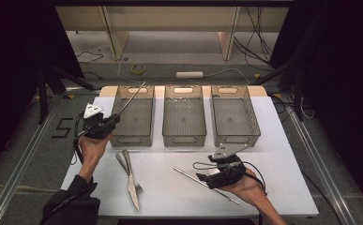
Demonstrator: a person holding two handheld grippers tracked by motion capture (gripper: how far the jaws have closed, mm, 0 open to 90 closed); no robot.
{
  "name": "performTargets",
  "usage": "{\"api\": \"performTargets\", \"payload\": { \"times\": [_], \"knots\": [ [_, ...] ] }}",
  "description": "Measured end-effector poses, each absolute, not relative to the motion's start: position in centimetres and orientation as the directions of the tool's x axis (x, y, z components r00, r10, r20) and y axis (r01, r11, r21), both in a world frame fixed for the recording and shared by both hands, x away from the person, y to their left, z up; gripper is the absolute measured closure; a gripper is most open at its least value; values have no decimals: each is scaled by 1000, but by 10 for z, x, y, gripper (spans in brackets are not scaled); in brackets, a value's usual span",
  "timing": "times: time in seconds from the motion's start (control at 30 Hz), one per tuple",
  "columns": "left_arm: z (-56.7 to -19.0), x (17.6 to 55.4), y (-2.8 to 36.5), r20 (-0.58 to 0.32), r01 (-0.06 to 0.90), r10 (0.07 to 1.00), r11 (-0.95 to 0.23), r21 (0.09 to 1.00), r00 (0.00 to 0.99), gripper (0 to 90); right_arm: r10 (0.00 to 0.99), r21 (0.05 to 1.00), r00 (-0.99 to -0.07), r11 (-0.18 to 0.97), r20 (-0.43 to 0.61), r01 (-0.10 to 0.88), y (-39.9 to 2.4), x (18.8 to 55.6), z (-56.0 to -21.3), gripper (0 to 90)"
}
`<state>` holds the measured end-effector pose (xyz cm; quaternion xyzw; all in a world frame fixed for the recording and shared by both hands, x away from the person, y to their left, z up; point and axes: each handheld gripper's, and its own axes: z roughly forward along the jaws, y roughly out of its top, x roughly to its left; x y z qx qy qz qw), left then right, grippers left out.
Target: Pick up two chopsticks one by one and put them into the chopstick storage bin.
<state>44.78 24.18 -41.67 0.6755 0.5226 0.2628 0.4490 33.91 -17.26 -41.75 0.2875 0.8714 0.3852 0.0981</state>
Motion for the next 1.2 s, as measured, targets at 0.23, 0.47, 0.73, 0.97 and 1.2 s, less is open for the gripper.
{"api": "performTargets", "payload": {
  "times": [0.23, 0.47, 0.73, 0.97, 1.2],
  "knots": [
    [-424, 459, 243, -124, 505, 953, -35, 862, 278, 831, 577, 730, -816, 538, 45, 421, -173, 339, -417, 240],
    [-429, 461, 241, -109, 525, 963, -38, 850, 246, 829, 572, 727, -820, 547, 39, 416, -174, 339, -417, 240],
    [-433, 465, 246, -154, 558, 965, 10, 829, 210, 762, 570, 728, -821, 547, 38, 413, -174, 338, -416, 241],
    [-422, 459, 240, -160, 539, 958, 6, 842, 239, 426, 570, 726, -820, 549, 38, 415, -175, 339, -415, 241],
    [-409, 446, 232, -209, 523, 921, 6, 853, 330, 288, 566, 711, -824, 564, 37, 419, -174, 340, -413, 241]
  ]
}}
